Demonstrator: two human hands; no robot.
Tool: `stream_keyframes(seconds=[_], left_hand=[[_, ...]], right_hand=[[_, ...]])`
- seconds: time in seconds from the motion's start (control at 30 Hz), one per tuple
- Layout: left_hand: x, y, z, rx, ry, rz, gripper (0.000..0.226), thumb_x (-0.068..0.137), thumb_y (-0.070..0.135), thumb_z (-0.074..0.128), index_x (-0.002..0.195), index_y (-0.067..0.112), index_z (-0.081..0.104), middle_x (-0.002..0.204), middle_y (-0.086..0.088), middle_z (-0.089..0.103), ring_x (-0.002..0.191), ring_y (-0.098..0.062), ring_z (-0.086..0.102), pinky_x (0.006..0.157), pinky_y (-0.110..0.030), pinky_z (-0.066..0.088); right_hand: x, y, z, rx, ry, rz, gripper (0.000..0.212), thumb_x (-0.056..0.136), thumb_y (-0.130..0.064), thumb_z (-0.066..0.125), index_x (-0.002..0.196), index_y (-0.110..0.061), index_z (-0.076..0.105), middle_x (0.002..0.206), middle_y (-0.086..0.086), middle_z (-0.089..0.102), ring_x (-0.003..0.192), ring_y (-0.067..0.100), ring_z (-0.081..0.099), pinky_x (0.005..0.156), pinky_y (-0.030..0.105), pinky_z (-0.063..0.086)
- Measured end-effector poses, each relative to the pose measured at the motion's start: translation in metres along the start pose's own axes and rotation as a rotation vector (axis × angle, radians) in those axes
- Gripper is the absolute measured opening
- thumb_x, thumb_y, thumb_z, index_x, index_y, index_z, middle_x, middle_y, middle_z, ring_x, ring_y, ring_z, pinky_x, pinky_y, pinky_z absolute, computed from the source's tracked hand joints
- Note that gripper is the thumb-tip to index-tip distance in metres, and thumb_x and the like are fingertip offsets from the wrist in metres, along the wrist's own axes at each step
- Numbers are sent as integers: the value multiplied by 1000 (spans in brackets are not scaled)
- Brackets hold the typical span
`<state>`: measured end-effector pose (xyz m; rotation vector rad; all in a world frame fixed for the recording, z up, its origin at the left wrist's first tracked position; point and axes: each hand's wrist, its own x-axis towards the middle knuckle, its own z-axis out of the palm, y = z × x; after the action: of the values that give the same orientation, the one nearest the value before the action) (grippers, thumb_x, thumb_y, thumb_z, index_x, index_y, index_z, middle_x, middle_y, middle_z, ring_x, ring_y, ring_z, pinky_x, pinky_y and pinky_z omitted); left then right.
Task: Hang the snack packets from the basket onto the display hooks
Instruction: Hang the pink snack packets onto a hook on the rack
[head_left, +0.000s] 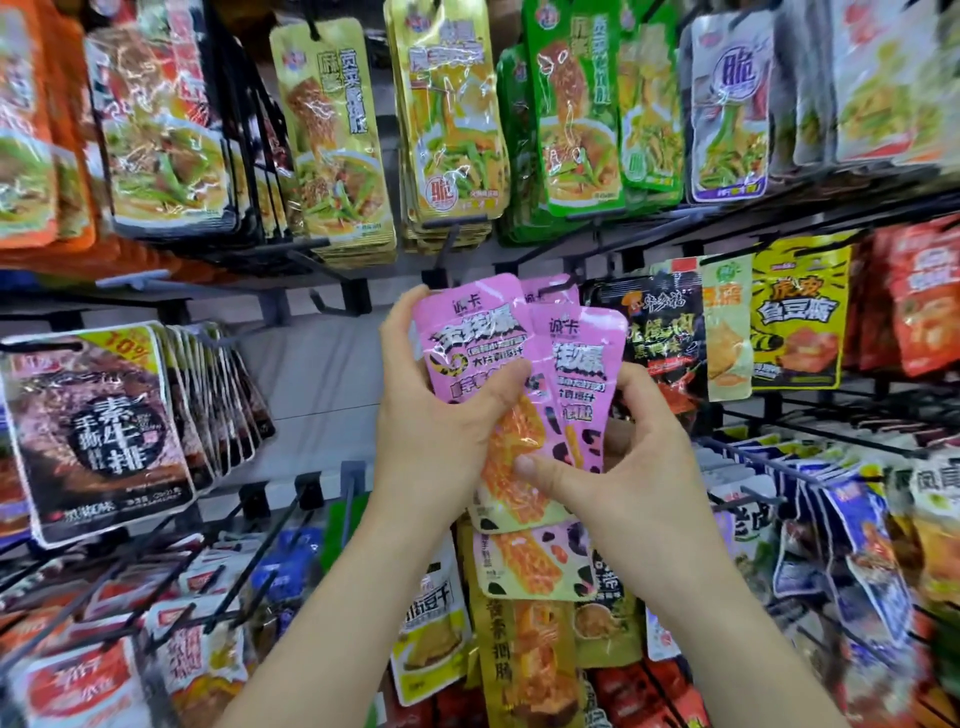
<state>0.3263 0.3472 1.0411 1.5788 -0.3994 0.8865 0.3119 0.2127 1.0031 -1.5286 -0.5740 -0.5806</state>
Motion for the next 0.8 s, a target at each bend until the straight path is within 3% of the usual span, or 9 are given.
stream_keyframes(seconds=[0.13, 0.2, 0.27, 0.37, 0.47, 0.53, 0.6, 0.7, 0.8], left_hand=[[-2, 1, -3, -4, 107, 89, 74, 70, 33, 82, 126, 56, 40, 136, -1, 53, 126, -30, 51, 101, -56, 43], [-3, 7, -3, 46, 159, 219, 71, 76, 19, 80, 129, 48, 42, 137, 7, 51, 129, -16, 49, 107, -41, 42], [-2, 13, -6, 122, 150, 342, 69, 81, 4, 74, 133, 36, 41, 136, 15, 47, 119, 6, 49, 100, -19, 43], [5, 25, -16, 219, 97, 445, 76, 83, -5, 68, 141, 27, 31, 148, 11, 35, 119, 20, 40, 94, -4, 38], [16, 35, -32, 284, -52, 408, 87, 83, -8, 66, 149, 28, 24, 153, 18, 27, 132, 15, 32, 105, -10, 35], [20, 36, -35, 383, -175, 355, 83, 81, -9, 67, 147, 29, 36, 135, 23, 48, 106, 6, 58, 91, -8, 43], [20, 33, -31, 462, -235, 307, 72, 77, -4, 67, 138, 29, 51, 100, 31, 61, 59, -1, 55, 62, -4, 42], [17, 30, -22, 599, -281, 303, 62, 67, 21, 58, 128, 34, 61, 96, 24, 66, 64, 0, 57, 64, -5, 41], [20, 28, -20, 599, -286, 250, 45, 72, 27, 54, 112, 39, 69, 85, 23, 65, 51, 1, 53, 56, -4, 37]], right_hand=[[6, -2, 7, 182, 18, -17, 27, 89, -35, 59, 115, -42, 54, 104, -19, 70, 97, 1, 66, 83, 29, 57], [12, -2, 7, 209, 9, -10, 28, 91, -44, 48, 116, -41, 58, 110, -14, 70, 101, 7, 67, 87, 36, 54], [19, -3, 5, 196, 25, -14, 26, 96, -37, 46, 114, -34, 64, 107, -9, 72, 100, 12, 68, 87, 39, 54], [29, -2, -7, 188, 64, -25, 19, 98, -18, 52, 102, -24, 69, 97, -7, 75, 91, 11, 70, 78, 28, 55], [38, -3, -19, 177, 112, -39, 18, 95, -7, 56, 101, -23, 63, 90, -5, 76, 82, 10, 71, 72, 24, 55], [42, -7, -23, 164, 142, -58, 21, 95, -5, 56, 101, -25, 54, 81, 1, 74, 65, 15, 65, 59, 27, 52], [48, -11, -26, 135, 171, -97, 32, 93, -3, 54, 103, -32, 46, 77, 11, 70, 52, 20, 53, 48, 34, 44], [58, -14, -29, 44, 188, -166, 44, 89, 0, 51, 106, -40, 48, 69, 13, 61, 42, 19, 39, 40, 25, 33], [71, -10, -27, -104, 199, -236, 26, 92, -13, 58, 109, -33, 61, 78, -8, 63, 43, 3, 38, 45, 15, 31]])
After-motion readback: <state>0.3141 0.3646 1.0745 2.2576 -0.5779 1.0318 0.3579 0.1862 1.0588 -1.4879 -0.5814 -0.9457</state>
